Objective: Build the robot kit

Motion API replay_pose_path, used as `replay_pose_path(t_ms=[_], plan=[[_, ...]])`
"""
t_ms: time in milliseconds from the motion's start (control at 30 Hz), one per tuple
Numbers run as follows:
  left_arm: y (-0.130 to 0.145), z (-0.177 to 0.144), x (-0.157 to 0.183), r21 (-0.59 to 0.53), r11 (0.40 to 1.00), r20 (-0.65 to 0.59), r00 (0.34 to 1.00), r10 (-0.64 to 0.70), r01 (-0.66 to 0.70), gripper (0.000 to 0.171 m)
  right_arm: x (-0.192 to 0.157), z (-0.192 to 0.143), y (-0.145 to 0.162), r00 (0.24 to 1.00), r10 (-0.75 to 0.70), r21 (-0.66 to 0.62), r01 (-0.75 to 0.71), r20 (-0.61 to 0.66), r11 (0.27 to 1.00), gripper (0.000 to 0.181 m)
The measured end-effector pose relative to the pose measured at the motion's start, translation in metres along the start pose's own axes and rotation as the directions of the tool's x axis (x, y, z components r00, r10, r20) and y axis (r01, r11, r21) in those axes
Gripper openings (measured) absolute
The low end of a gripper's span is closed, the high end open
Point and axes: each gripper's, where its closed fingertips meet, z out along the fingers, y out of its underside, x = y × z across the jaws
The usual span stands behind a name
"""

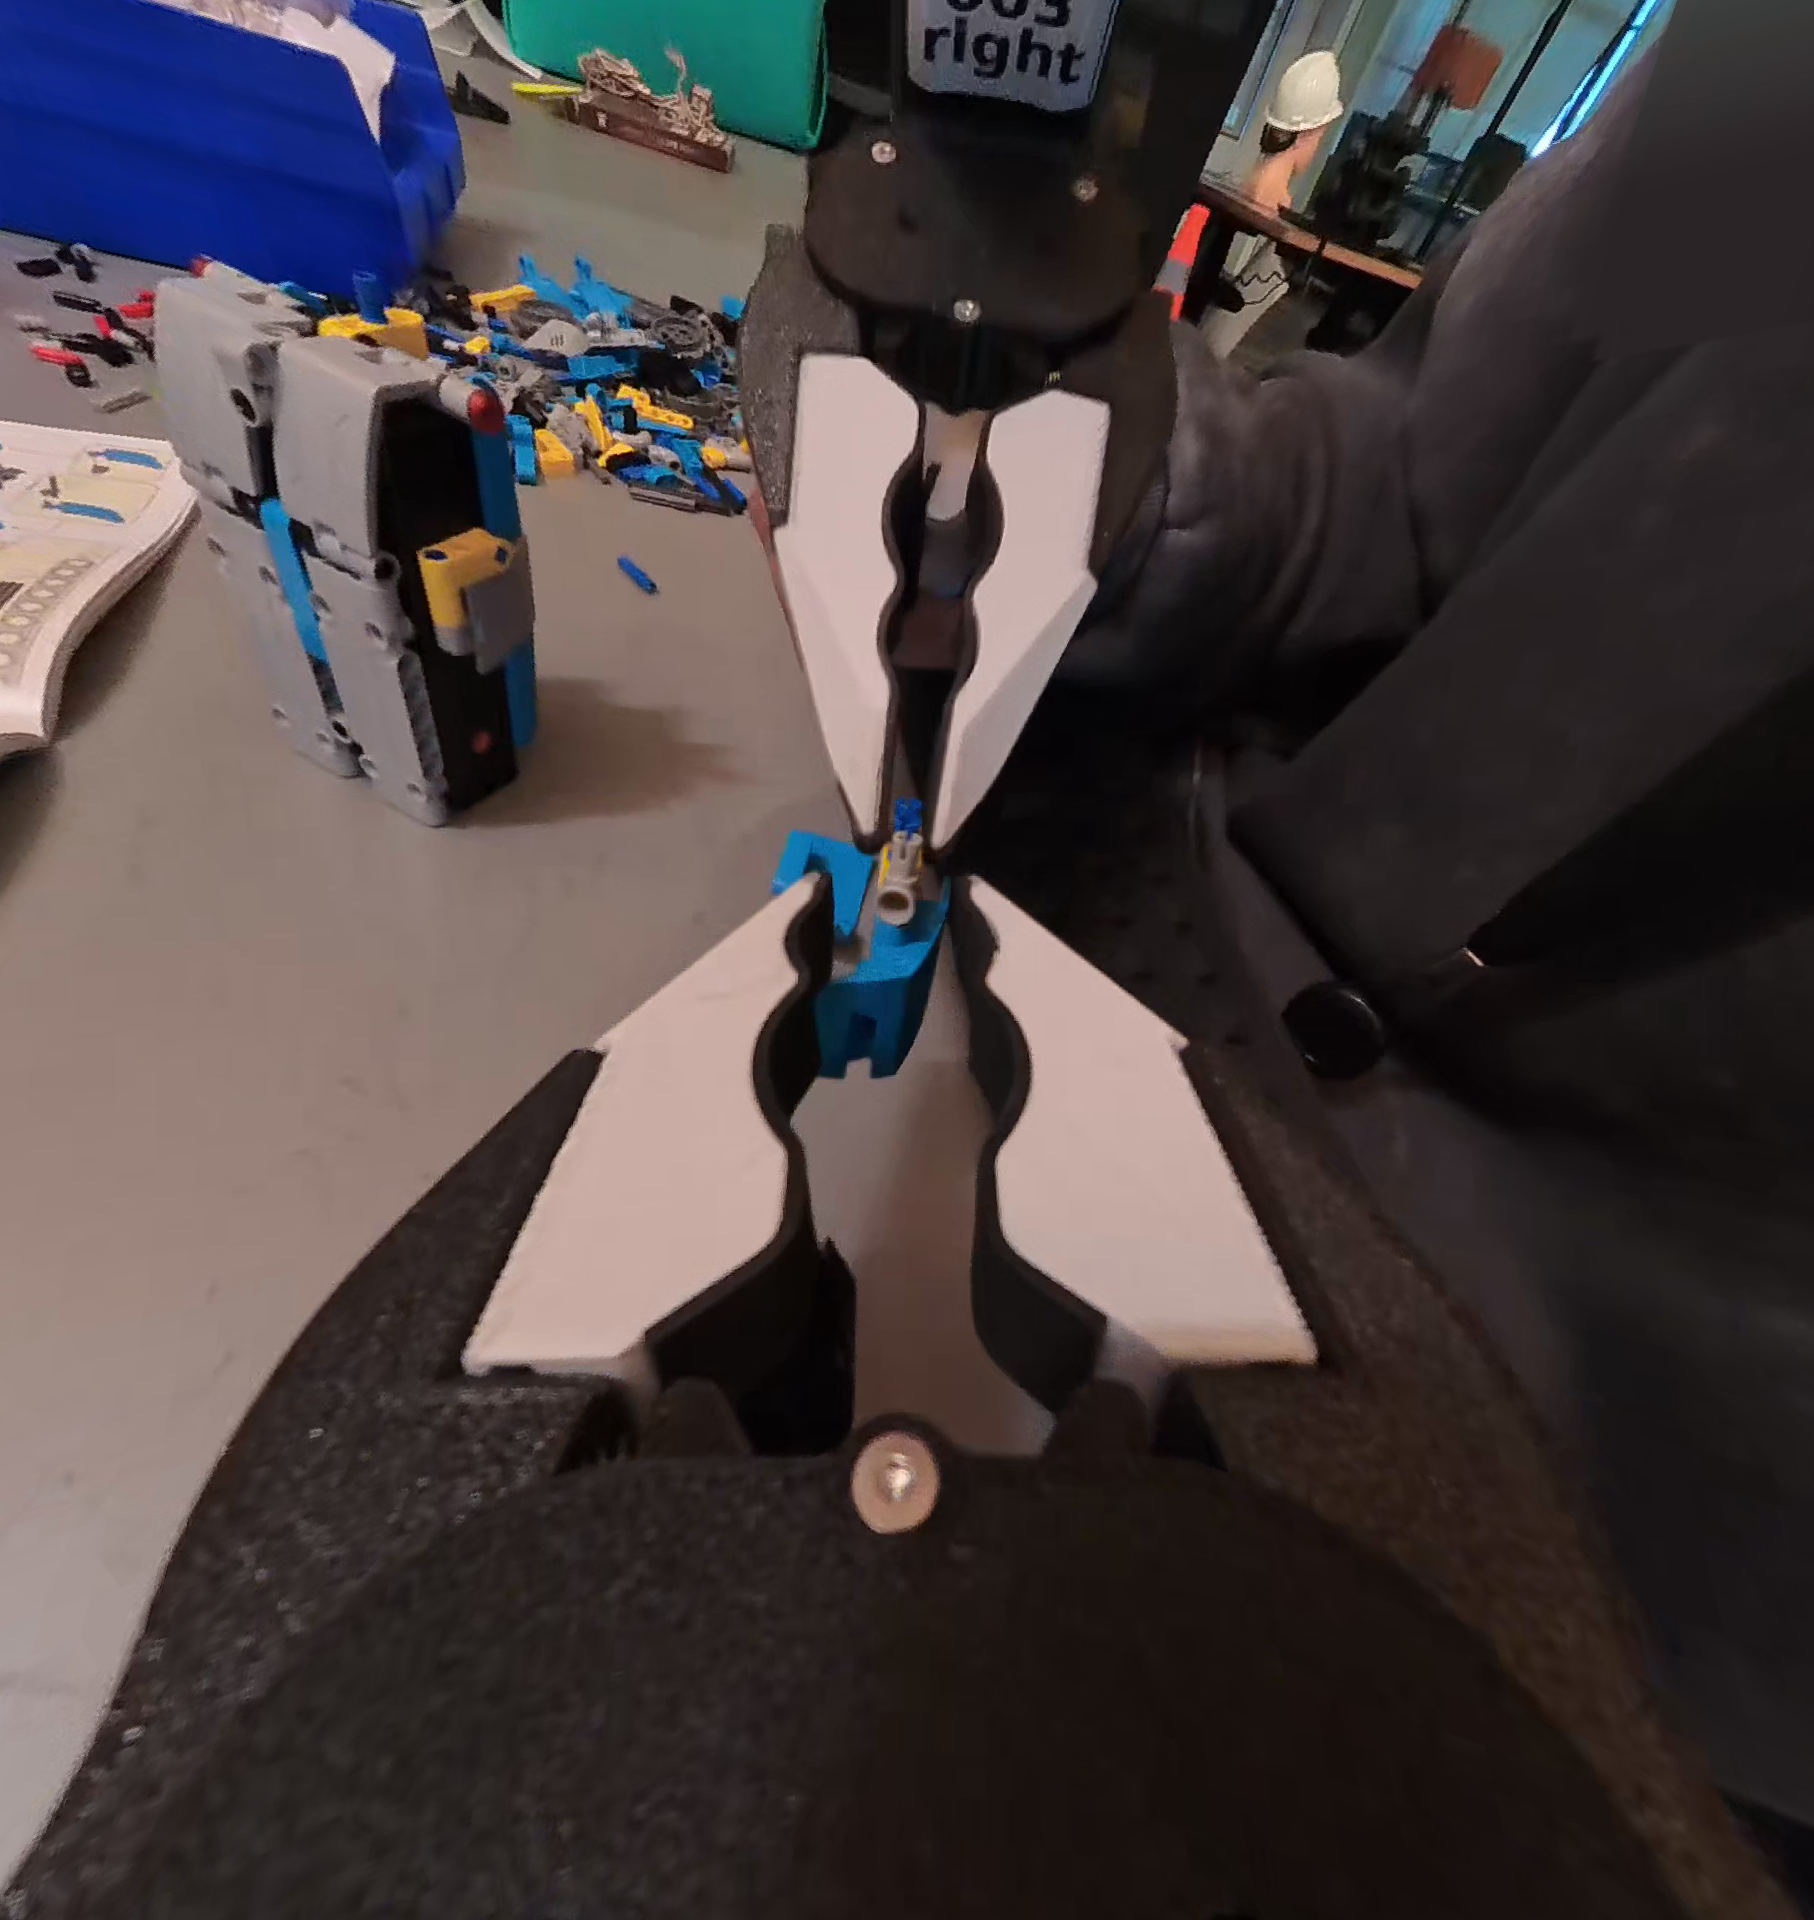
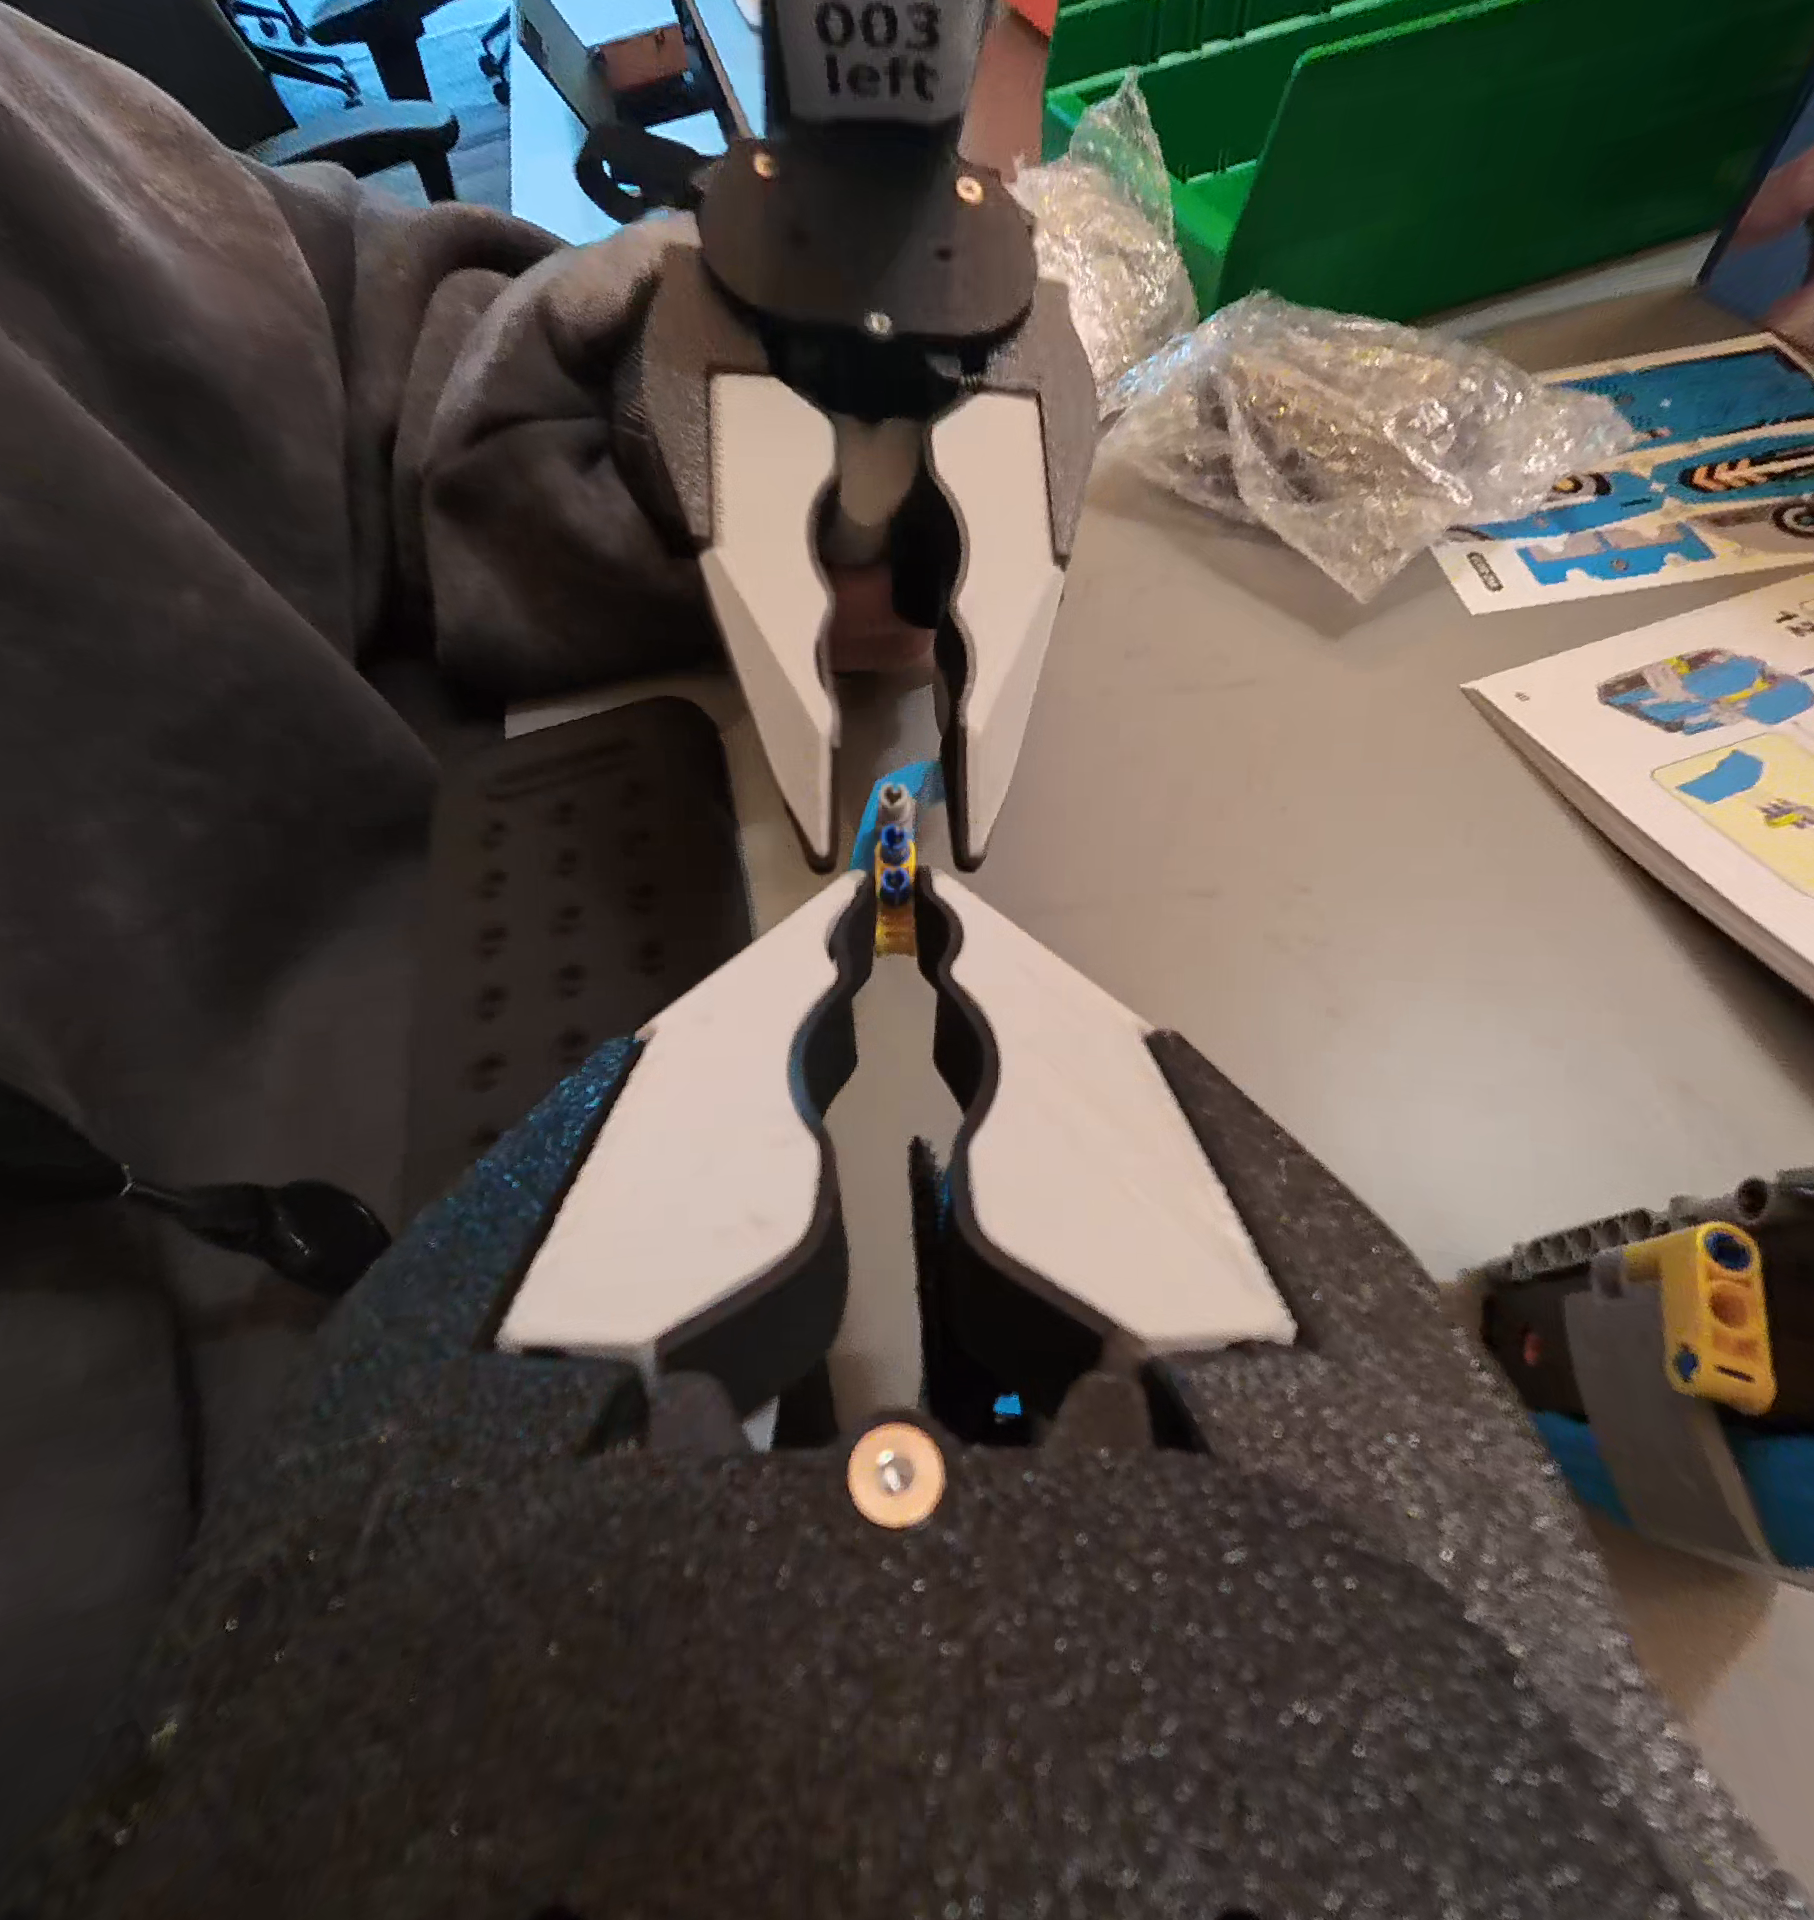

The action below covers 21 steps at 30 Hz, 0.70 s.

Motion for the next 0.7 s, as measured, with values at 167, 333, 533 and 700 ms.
replay_pose_path(t_ms=[167,333,533,700], plan=[[0.004,0.001,0.003,-0.007,1.0,-0.02,1.0,0.018,-0.018,0.007,-0.003,-0.001,-0.002,1.0,-0.024,0.022,0.024,0.011,0.999,0.007],[0.009,0.002,-0.007,-0.023,1.0,0.021,1.0,-0.002,0.003,0.006,0.009,-0.006,0.012,1.0,0.025,-0.032,-0.024,0.007,0.999,0.012],[0.009,-0.002,-0.023,-0.015,0.999,0.082,0.996,-0.047,0.049,0.006,0.024,-0.033,0.072,0.997,0.076,-0.377,-0.083,-0.032,0.922,0.024],[0.021,0.003,-0.018,-0.101,0.994,0.09,0.995,0.04,-0.031,0.006,0.031,-0.026,0.093,0.997,0.011,-0.47,-0.044,-0.073,0.882,0.021]])
